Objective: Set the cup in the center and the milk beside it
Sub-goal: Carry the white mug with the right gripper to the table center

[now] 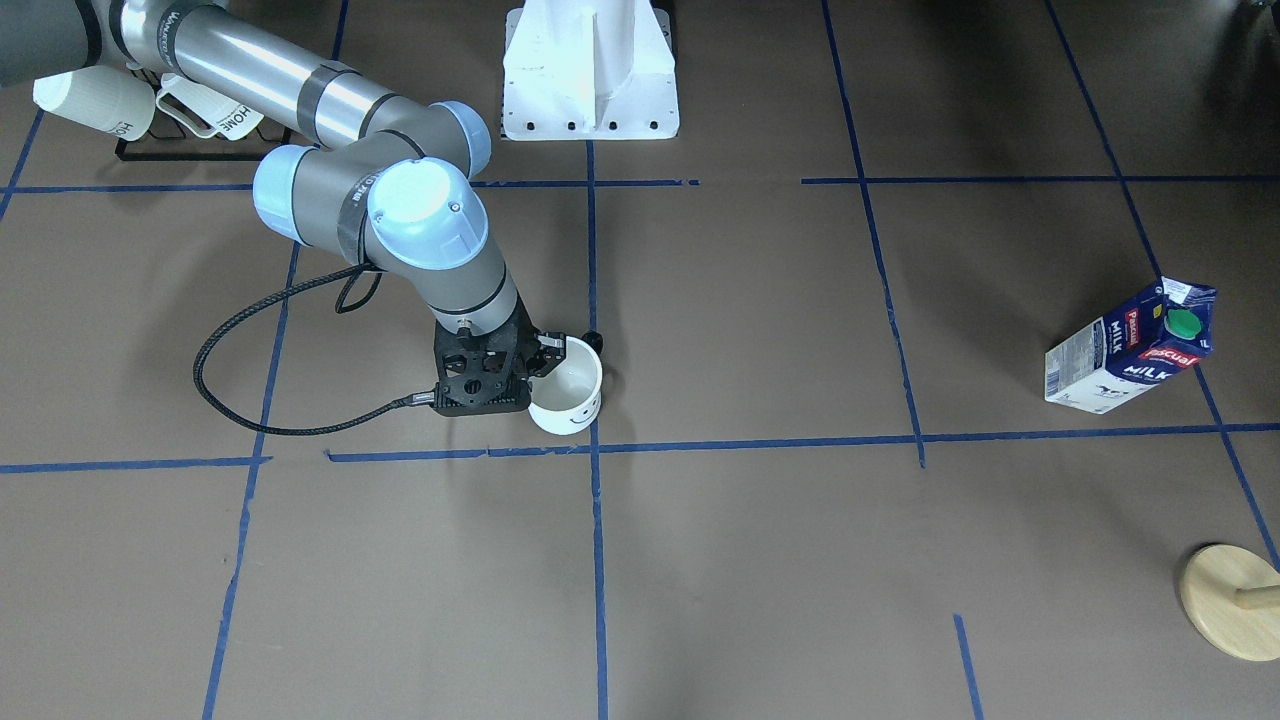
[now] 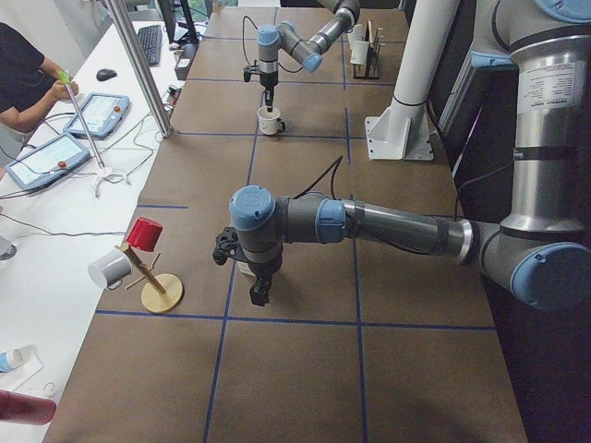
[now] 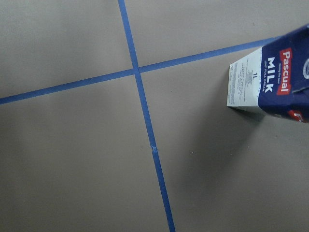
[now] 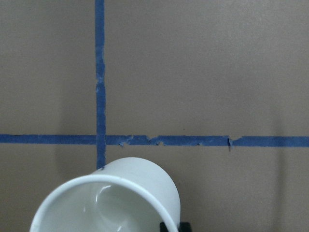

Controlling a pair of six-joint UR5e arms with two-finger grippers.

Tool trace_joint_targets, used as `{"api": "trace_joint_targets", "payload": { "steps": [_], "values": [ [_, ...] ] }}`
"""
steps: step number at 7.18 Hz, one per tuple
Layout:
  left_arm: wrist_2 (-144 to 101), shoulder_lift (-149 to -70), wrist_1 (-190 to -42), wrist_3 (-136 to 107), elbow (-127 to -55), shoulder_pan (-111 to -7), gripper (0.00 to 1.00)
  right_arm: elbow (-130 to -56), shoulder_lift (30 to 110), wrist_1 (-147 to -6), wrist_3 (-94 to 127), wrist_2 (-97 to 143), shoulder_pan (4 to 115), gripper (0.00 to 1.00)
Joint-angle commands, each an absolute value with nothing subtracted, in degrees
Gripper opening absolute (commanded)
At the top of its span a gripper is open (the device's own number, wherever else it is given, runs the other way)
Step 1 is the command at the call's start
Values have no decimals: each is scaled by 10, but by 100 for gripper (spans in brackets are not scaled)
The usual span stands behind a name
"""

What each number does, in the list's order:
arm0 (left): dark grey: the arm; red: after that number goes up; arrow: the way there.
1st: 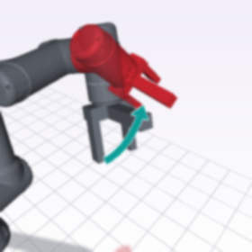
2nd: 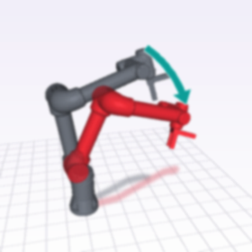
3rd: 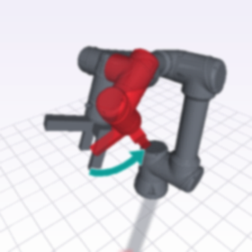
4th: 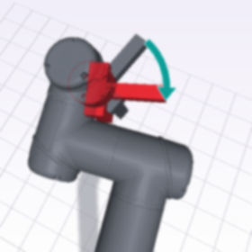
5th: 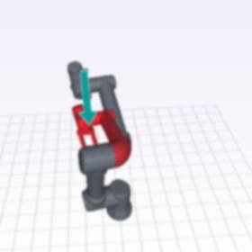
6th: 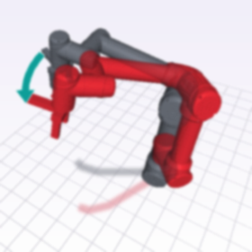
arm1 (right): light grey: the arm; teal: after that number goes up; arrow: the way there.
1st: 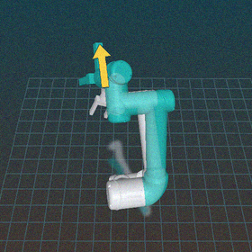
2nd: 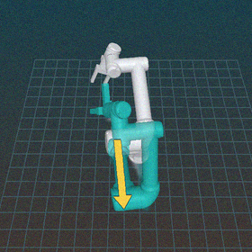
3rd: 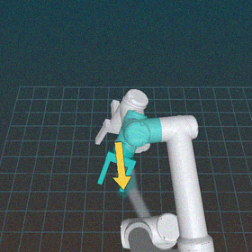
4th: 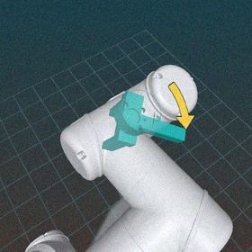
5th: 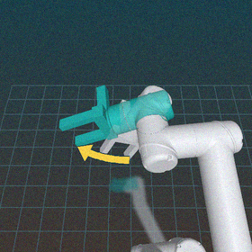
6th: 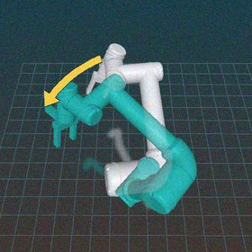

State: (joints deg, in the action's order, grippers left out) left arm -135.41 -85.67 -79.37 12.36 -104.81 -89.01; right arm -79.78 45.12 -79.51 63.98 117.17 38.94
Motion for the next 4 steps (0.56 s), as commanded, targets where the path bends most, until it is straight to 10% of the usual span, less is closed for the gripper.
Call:
{"api": "trace_joint_targets", "payload": {
  "steps": [1, 4],
  "values": [
    [-1355, -853, -794, 121, -1061, -889, 100, -805, 453, -795, 638, 1174, 389, 100],
    [-1372, -856, -795, 120, -1084, -886, 100, -916, 504, -814, 639, 1303, 492, 100]
  ]
}}
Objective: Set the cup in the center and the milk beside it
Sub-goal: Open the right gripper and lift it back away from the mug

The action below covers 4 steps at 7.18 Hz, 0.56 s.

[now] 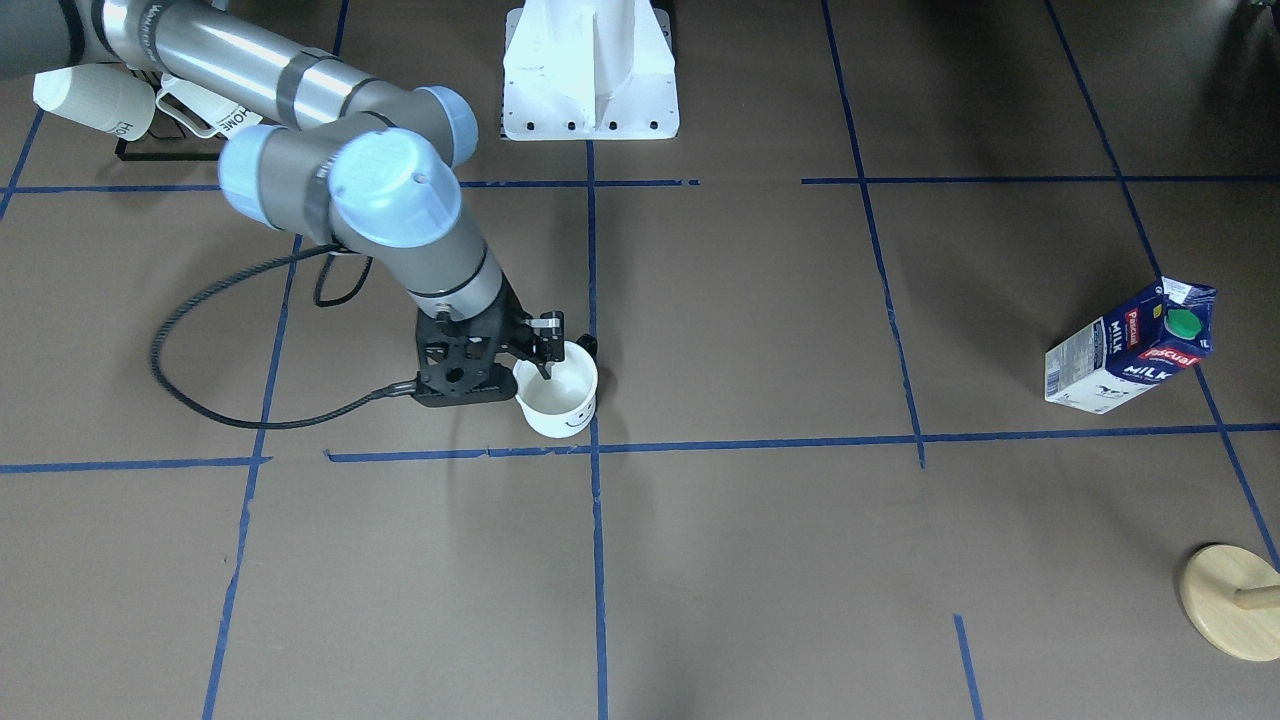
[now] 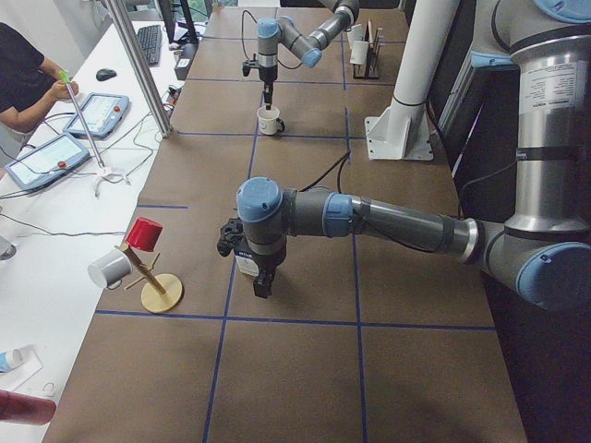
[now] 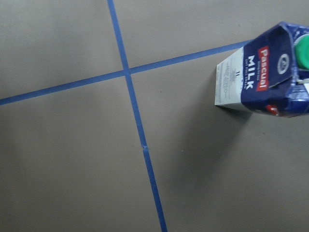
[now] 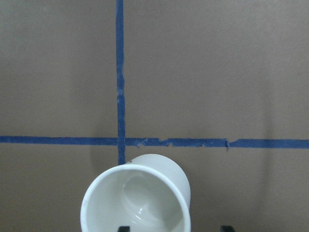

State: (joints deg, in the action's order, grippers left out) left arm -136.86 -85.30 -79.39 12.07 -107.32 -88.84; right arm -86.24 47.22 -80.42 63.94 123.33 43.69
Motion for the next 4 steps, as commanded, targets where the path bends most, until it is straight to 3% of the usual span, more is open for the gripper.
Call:
{"api": "trace_joint_targets", "payload": {
  "steps": [1, 4],
  "values": [
    [-1378, -866, -792, 120, -1114, -882, 100, -976, 566, -818, 632, 1344, 549, 100],
    [-1378, -908, -804, 24, -1108, -838, 100, -1084, 767, -817, 485, 1357, 622, 100]
  ]
}}
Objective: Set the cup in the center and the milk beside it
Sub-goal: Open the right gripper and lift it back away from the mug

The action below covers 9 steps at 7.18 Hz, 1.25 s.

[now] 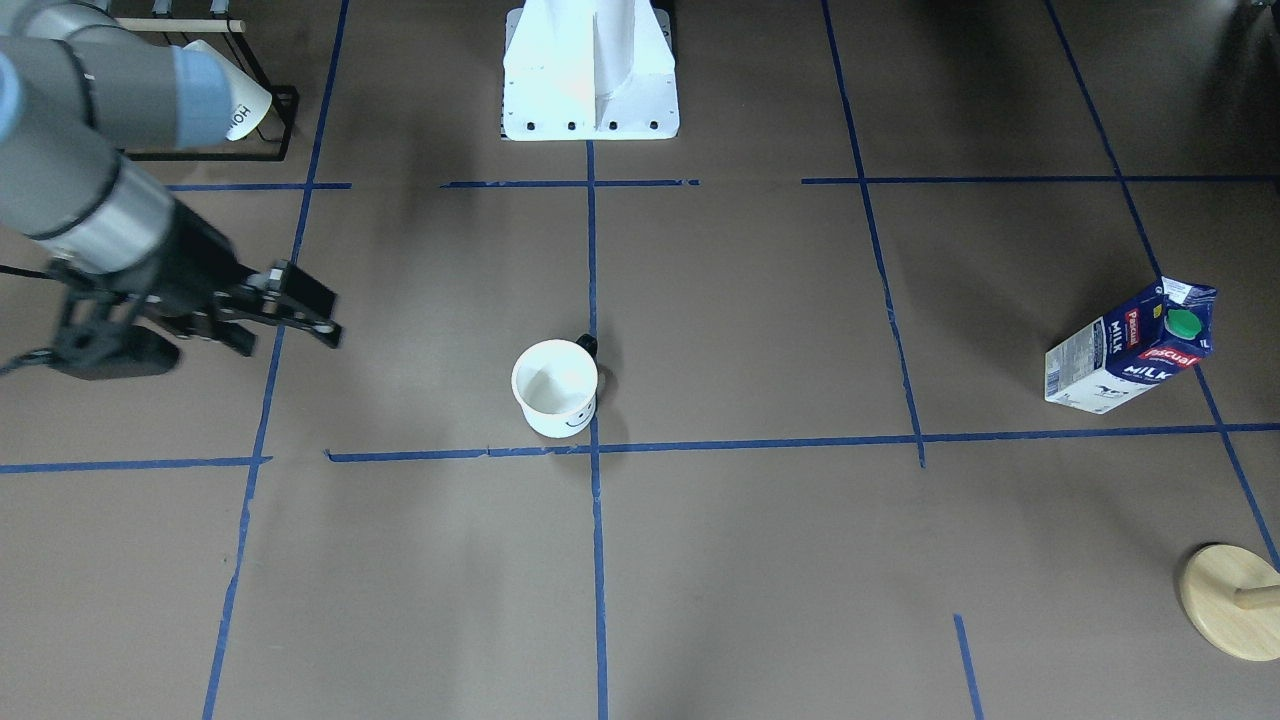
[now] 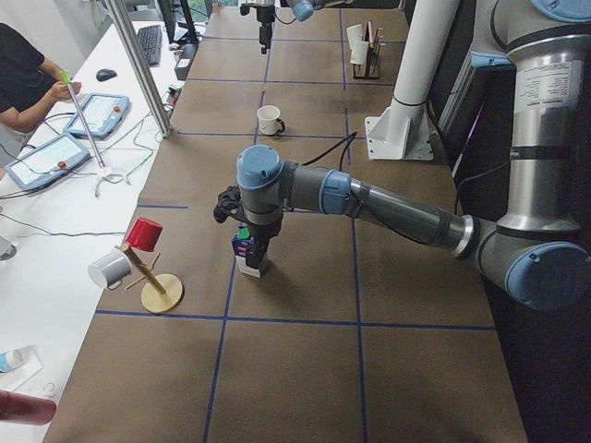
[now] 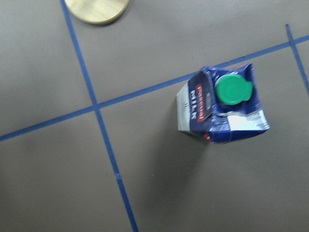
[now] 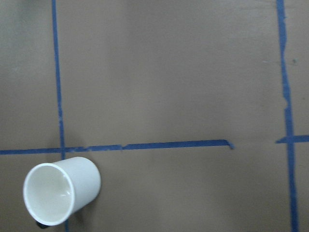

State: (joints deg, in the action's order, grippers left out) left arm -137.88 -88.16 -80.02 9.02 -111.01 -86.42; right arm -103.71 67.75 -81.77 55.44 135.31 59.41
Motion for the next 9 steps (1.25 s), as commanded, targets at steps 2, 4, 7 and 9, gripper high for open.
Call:
{"api": "trace_joint_targets", "payload": {
  "steps": [2, 4, 7, 9],
  "values": [
    [-1372, -946, -802, -13, -1086, -761, 100, -1105, 855, -817, 362, 1358, 661, 100],
    [-1366, -993, -803, -13, -1015, -750, 100, -1105, 866, -817, 352, 1357, 661, 100],
    [-1350, -1019, -803, -15, -982, -742, 100, -1105, 870, -816, 352, 1354, 660, 100],
    [-1350, -1026, -823, -31, -962, -727, 100, -1104, 872, -815, 352, 1352, 660, 100]
  ]
}}
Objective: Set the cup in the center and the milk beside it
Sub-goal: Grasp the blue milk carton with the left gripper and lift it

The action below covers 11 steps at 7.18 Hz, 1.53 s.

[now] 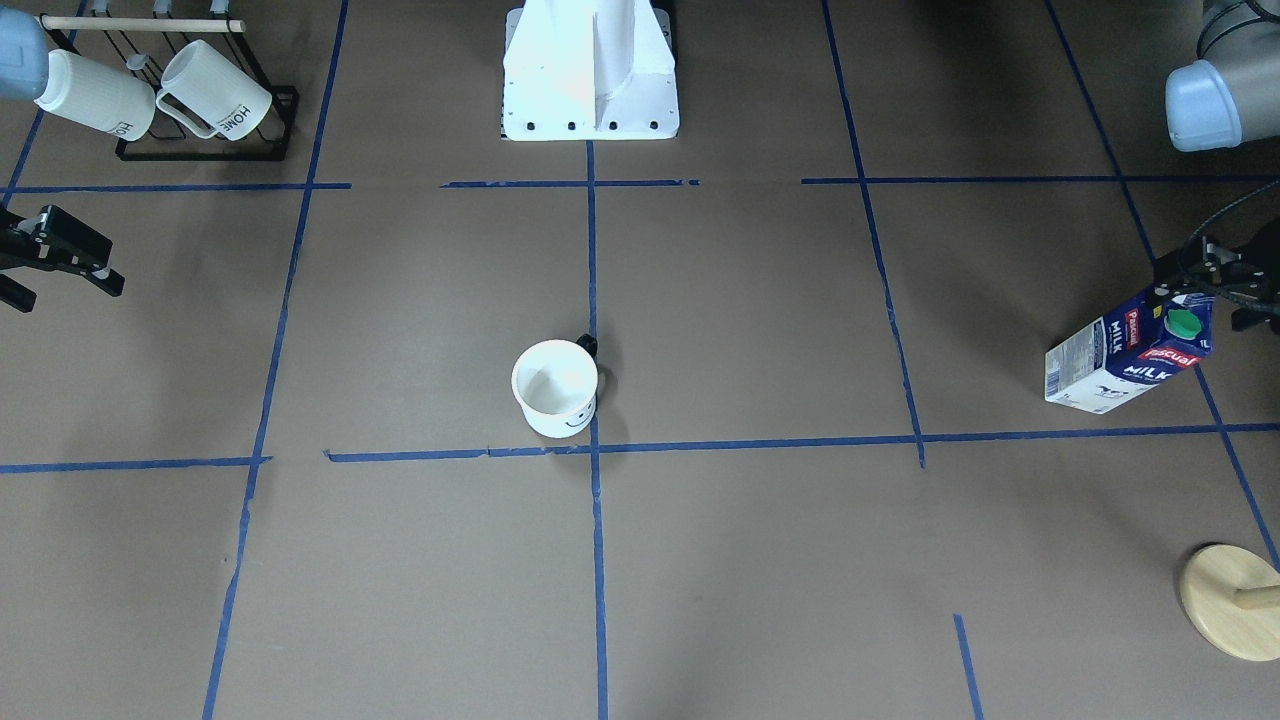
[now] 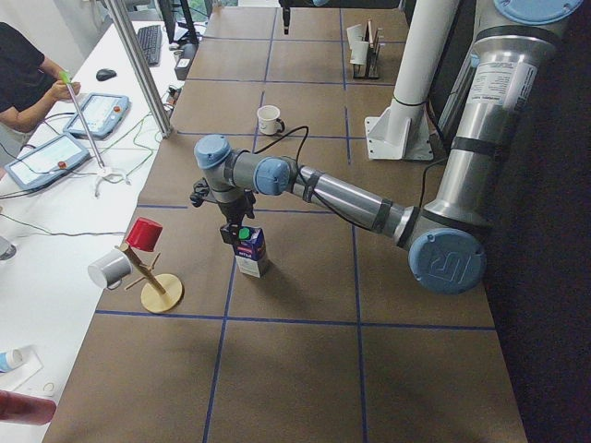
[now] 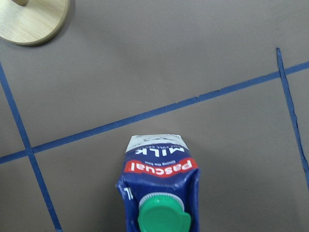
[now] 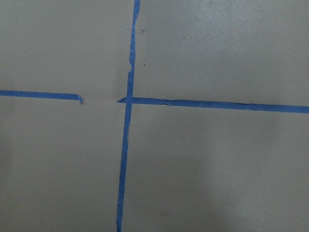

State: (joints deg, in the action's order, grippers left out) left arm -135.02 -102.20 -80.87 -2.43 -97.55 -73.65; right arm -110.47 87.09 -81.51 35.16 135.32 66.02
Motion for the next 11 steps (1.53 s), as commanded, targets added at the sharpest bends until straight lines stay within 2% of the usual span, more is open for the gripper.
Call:
{"api": "trace_joint_targets", "payload": {
  "steps": [1, 4, 5, 6, 7, 8, 9, 11],
  "values": [
    [-1350, -1026, -846, -31, -944, -727, 100, -1104, 873, -815, 352, 1351, 660, 100],
    [-1349, -1023, -853, -30, -926, -714, 100, -1103, 875, -814, 352, 1350, 659, 100],
    [-1346, -1020, -853, -30, -927, -710, 96, -1103, 875, -814, 352, 1350, 658, 100],
    [-1330, -1020, -853, -31, -929, -710, 75, -1102, 875, -814, 352, 1350, 658, 100],
    [-1323, -1020, -853, -34, -934, -710, 39, -1102, 875, -814, 352, 1350, 658, 100],
    [-1309, -1019, -852, -36, -946, -711, 17, -1103, 875, -814, 352, 1351, 658, 100],
    [-1310, -1018, -845, -41, -968, -711, 8, -1103, 874, -813, 353, 1351, 657, 100],
    [-1311, -1033, -779, -143, -1065, -706, 7, -1103, 874, -813, 353, 1351, 657, 100]
  ]
}}
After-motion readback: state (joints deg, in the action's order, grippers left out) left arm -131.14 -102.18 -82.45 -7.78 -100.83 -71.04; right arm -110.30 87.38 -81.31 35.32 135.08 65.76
